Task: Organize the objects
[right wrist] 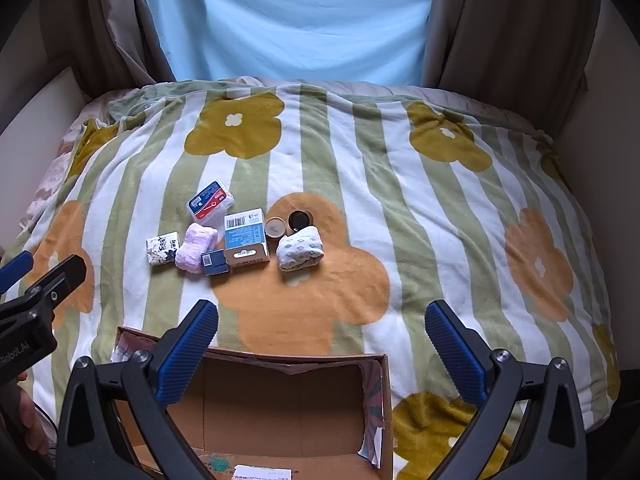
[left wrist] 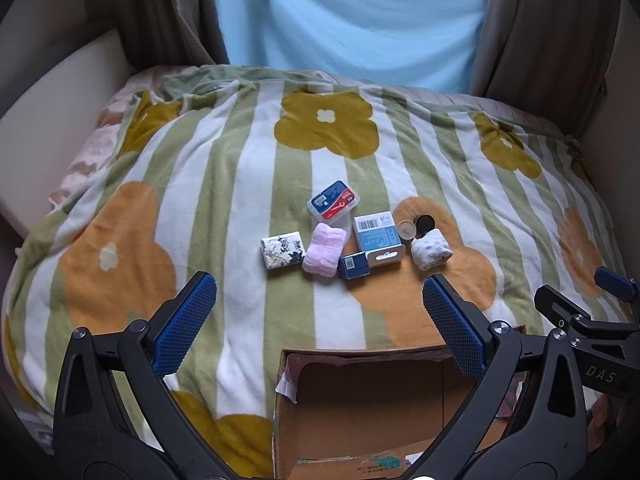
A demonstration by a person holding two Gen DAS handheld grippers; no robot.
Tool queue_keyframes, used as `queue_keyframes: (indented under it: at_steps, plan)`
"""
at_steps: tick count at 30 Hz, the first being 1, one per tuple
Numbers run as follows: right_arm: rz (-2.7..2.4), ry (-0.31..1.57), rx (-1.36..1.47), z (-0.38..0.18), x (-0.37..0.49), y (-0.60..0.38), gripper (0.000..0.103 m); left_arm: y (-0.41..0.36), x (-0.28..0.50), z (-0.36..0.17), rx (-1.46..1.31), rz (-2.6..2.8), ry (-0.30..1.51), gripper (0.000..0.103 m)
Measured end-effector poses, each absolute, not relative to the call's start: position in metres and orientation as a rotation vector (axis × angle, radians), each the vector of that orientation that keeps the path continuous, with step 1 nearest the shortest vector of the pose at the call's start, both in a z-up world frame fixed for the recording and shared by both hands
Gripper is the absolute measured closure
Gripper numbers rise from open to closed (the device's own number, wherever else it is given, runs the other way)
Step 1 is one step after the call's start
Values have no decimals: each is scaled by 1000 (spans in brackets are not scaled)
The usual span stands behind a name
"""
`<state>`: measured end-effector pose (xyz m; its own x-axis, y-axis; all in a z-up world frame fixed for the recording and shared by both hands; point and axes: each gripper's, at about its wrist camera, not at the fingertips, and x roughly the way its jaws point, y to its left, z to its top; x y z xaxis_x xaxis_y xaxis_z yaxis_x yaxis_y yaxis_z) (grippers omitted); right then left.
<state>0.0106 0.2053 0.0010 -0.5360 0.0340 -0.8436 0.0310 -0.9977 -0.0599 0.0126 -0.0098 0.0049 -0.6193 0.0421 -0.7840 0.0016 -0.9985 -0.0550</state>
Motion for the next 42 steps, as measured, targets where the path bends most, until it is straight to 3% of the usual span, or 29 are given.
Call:
queue_keyframes:
  at_steps: [42]
  plan:
    - [2747,-101,-1478,0,5,212,1,3,2,16,-1329,2809,-57,0]
